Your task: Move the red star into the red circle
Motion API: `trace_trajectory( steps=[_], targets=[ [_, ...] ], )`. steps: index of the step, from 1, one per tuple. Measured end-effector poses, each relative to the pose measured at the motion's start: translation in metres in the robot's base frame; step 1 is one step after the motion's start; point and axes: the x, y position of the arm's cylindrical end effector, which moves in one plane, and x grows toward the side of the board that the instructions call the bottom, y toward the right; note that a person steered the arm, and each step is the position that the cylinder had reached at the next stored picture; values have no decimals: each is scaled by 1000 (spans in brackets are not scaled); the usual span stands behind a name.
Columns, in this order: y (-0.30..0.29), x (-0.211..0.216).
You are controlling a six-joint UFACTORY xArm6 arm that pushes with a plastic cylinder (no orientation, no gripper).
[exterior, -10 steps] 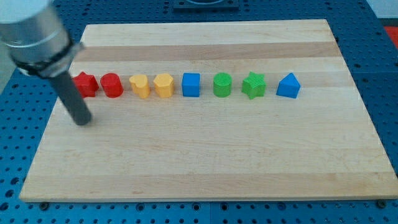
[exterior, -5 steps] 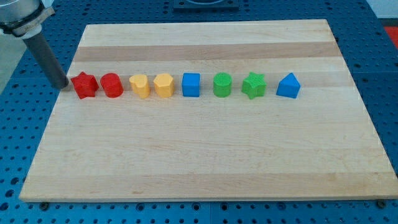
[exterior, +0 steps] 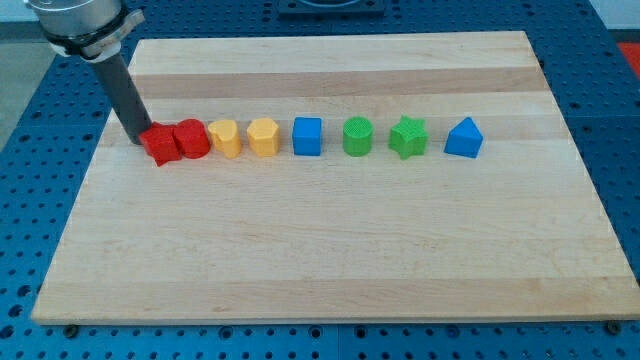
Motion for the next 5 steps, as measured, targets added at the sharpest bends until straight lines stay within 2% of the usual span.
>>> trace_trajectory(
  steps=[3, 5],
  targets=[
    [7, 0],
    [29, 15]
  ],
)
